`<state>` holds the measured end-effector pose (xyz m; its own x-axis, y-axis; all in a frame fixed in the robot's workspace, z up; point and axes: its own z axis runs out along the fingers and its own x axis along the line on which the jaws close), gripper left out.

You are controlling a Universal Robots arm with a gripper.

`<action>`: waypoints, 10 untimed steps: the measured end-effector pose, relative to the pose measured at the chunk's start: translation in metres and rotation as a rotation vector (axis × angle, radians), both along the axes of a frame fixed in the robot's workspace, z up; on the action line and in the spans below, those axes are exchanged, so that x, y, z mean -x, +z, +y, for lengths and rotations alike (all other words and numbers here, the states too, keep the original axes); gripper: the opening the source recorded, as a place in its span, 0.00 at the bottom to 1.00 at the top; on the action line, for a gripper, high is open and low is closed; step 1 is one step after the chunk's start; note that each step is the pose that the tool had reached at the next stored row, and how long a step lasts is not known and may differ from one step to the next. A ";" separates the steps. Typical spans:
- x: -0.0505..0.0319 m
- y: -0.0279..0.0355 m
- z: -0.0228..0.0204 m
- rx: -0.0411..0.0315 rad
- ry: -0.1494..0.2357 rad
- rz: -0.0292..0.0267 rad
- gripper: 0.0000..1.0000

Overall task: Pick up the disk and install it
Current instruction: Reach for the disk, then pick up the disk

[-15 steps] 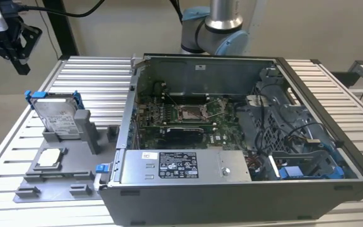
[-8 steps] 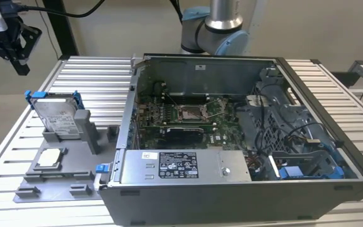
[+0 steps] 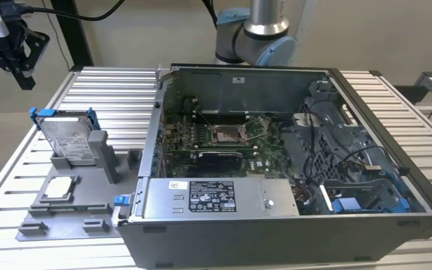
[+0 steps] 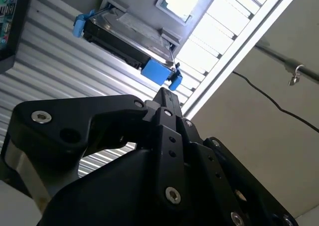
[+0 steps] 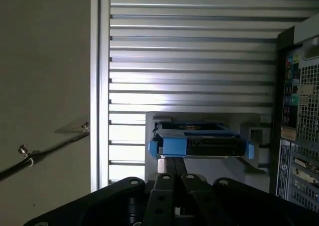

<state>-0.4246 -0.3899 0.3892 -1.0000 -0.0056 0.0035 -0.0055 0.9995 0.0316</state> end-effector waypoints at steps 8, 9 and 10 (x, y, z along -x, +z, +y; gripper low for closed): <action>0.0000 0.0000 0.0000 -0.0034 0.000 0.0000 0.00; 0.0000 0.0000 0.0000 -0.0036 0.000 0.0000 0.00; 0.0000 0.0000 0.0000 -0.0038 0.000 0.0000 0.00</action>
